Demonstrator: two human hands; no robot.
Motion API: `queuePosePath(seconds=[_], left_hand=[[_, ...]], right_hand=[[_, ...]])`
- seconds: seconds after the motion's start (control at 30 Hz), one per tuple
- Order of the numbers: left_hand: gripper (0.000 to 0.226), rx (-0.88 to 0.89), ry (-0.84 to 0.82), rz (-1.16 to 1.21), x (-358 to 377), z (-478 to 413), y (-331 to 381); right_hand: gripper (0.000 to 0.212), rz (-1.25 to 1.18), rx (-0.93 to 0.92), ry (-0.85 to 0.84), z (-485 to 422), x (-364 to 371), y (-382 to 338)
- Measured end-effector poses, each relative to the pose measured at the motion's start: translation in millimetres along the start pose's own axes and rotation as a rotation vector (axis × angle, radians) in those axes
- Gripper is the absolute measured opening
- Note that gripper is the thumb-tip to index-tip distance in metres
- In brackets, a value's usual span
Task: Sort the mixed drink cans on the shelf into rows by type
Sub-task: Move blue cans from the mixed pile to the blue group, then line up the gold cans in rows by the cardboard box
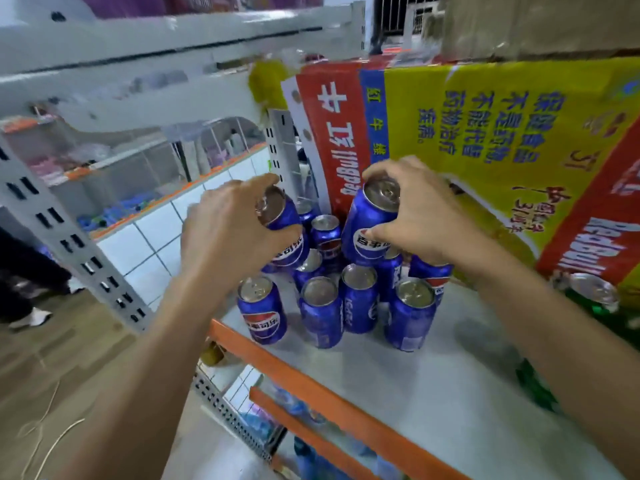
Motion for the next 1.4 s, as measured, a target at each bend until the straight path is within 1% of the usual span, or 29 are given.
queuePosePath(seconds=[0.07, 0.17, 0.23, 0.3, 0.4, 0.53, 0.67, 0.73, 0.8, 0.87, 0.9, 1.03, 1.13, 1.27, 1.33, 1.4], left_hand=[[0.074, 0.017, -0.056, -0.051, 11, -19, -19], [0.068, 0.049, -0.129, -0.068, 32, -39, -39], [0.064, 0.075, -0.210, -0.065, 54, -46, -48], [0.064, 0.103, -0.300, -0.086, 79, -49, -57], [0.057, 0.131, -0.369, -0.087, 106, -54, -70], [0.048, 0.155, -0.479, -0.037, 140, -54, -79], [0.049, 0.186, -0.599, -0.062, 169, -51, -81], [0.053, 0.224, -0.646, -0.121, 178, -49, -82], [0.055, 0.248, -0.677, -0.135, 182, -51, -83], [0.055, 0.260, -0.673, -0.110, 178, -54, -80], [0.054, 0.270, -0.639, -0.102, 172, -57, -76], [0.049, 0.350, -0.433, -0.103, 135, -61, -45], [0.046, 0.451, -0.329, 0.055, 118, -56, -10], [0.048, 0.602, -0.317, 0.145, 118, -29, 42], [0.045, 0.695, -0.328, 0.190, 120, -6, 75], [0.042, 0.793, -0.359, 0.186, 125, 23, 111]], right_hand=[[0.070, 0.012, 0.033, 0.036, -21, 16, 1], [0.072, 0.084, 0.088, 0.017, -49, 47, 6], [0.070, 0.148, 0.113, -0.036, -61, 72, 11], [0.064, 0.226, 0.112, -0.104, -67, 95, 15], [0.065, 0.270, 0.170, -0.206, -67, 123, 26], [0.062, 0.385, 0.171, -0.275, -65, 149, 33], [0.077, 0.461, 0.278, -0.363, -57, 165, 46], [0.076, 0.484, 0.290, -0.378, -56, 169, 49], [0.069, 0.462, 0.272, -0.381, -54, 170, 49], [0.068, 0.426, 0.256, -0.388, -50, 168, 46], [0.068, 0.416, 0.247, -0.385, -48, 165, 44], [0.058, 0.406, 0.207, -0.301, -42, 141, 28], [0.051, 0.434, 0.183, -0.210, -31, 114, 13], [0.050, 0.502, 0.208, -0.117, -4, 76, 11], [0.051, 0.509, 0.260, -0.099, 20, 57, 20], [0.055, 0.527, 0.310, -0.073, 51, 34, 28]])
Point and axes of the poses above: each hand's wrist, its own z-axis away from the middle knuckle, its own x-axis out of the palm, y = z × x, the point moved 10 cm from there along -z, towards the middle knuckle
